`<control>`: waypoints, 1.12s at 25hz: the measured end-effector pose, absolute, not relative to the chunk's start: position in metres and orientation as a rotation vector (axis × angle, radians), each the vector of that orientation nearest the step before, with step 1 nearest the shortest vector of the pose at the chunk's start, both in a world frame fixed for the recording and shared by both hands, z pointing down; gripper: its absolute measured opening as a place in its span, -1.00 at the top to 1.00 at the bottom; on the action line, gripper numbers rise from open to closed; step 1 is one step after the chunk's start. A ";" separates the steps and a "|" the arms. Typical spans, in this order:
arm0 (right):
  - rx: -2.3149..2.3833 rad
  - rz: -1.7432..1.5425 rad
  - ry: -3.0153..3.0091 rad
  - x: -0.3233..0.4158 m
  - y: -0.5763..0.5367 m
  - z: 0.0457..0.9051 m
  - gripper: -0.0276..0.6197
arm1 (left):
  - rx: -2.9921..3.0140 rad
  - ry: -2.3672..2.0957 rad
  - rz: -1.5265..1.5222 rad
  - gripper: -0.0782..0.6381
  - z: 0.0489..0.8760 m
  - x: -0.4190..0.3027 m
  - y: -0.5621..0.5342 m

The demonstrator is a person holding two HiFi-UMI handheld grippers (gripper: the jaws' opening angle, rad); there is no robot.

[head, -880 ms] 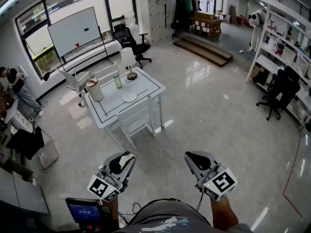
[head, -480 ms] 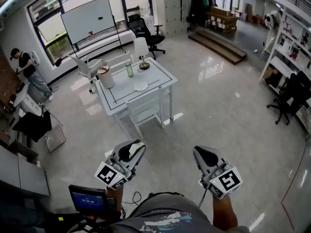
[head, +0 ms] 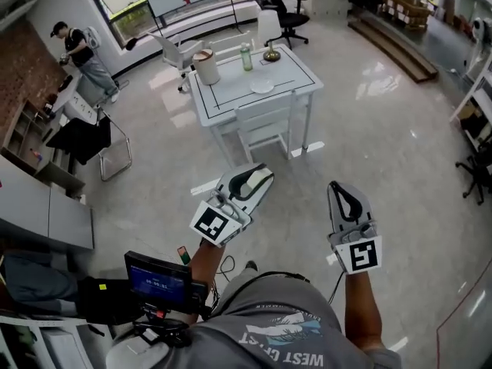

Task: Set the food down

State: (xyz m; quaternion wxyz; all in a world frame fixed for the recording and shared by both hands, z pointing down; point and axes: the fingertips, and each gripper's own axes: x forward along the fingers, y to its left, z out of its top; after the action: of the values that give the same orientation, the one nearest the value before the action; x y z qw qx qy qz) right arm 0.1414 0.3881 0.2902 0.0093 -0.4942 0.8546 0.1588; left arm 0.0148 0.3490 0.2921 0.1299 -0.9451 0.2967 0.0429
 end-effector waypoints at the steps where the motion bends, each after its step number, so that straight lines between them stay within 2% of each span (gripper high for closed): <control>1: -1.529 0.505 2.666 0.139 0.384 0.291 0.89 | -2.718 0.879 0.093 0.49 0.297 0.016 0.348; 12: -1.476 0.512 2.698 0.104 0.335 0.291 0.89 | -2.631 0.987 0.088 0.49 0.308 -0.005 0.309; 28: -1.563 0.496 2.625 0.038 0.263 0.286 0.89 | -2.620 0.859 0.208 0.49 0.290 -0.052 0.247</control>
State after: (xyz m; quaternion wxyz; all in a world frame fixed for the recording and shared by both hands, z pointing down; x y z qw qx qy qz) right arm 0.0376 0.2631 0.2859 0.0234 -0.5048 0.8479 0.1603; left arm -0.0524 0.2466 0.2896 0.1871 -0.9309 0.3050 0.0739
